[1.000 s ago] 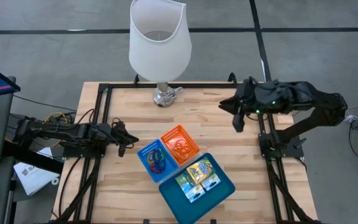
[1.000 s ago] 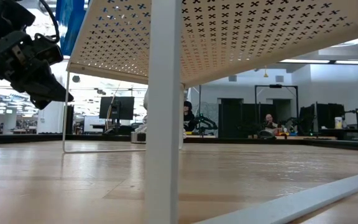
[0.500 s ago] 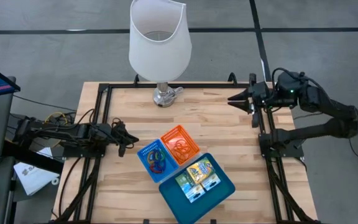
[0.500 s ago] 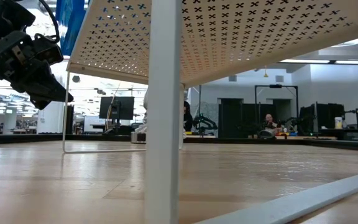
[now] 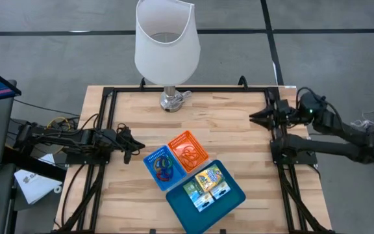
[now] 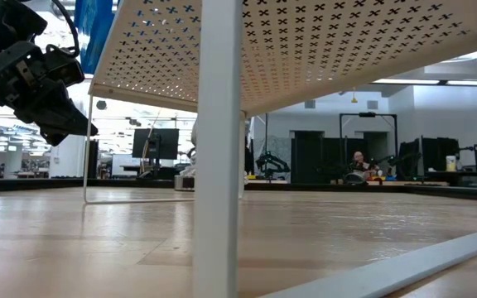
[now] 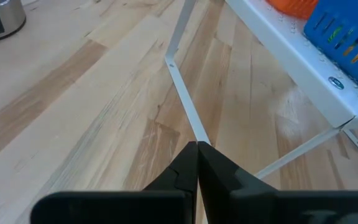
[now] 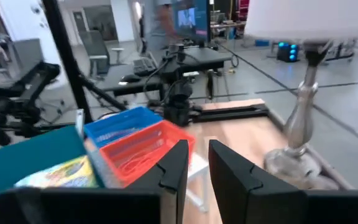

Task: Pick & Place Office Desk Supplies
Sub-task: Return to Home Position

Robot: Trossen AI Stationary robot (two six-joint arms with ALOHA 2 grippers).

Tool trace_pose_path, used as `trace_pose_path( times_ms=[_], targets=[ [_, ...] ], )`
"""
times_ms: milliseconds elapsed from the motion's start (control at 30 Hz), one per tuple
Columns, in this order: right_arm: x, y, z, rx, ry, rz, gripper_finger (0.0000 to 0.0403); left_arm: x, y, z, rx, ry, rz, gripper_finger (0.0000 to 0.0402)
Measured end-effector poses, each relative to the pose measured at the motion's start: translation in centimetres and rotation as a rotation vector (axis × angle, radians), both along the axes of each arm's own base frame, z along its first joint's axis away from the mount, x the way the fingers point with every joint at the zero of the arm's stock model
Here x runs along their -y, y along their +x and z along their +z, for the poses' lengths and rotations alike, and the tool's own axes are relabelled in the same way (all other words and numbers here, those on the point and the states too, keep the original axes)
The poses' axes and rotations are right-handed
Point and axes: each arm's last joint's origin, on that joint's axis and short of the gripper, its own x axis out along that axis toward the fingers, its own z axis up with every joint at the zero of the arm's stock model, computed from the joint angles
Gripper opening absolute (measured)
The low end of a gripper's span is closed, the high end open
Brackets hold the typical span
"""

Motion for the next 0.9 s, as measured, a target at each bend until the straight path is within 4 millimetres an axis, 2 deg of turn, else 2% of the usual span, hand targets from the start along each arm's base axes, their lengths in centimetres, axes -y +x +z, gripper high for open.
trace_pose_path(
  times_ms=[200,333,467,600,733,900],
  targets=[
    [-0.9,-1.3,-5.6,0.004,0.099,0.03,0.0062,0.0,0.0,0.0,0.0,0.0,0.0,0.0003],
    [-1.3,-1.7,-8.5,0.024,0.121,0.029,0.0062,0.0,0.0,0.0,0.0,0.0,0.0,0.0003],
    [-1.6,-2.2,-10.1,0.054,0.105,-0.013,0.0062,0.0,0.0,0.0,0.0,0.0,0.0,0.0003],
    [-1.9,-2.5,-10.3,0.127,0.095,-0.011,0.0062,0.0,0.0,0.0,0.0,0.0,0.0,0.0003],
    [-2.0,-2.4,-10.8,0.115,0.088,-0.025,0.0062,0.0,0.0,0.0,0.0,0.0,0.0,0.0003],
    [-2.3,-1.6,-12.9,0.068,0.093,0.001,0.0062,0.0,0.0,0.0,0.0,0.0,0.0,0.0003]
  ],
)
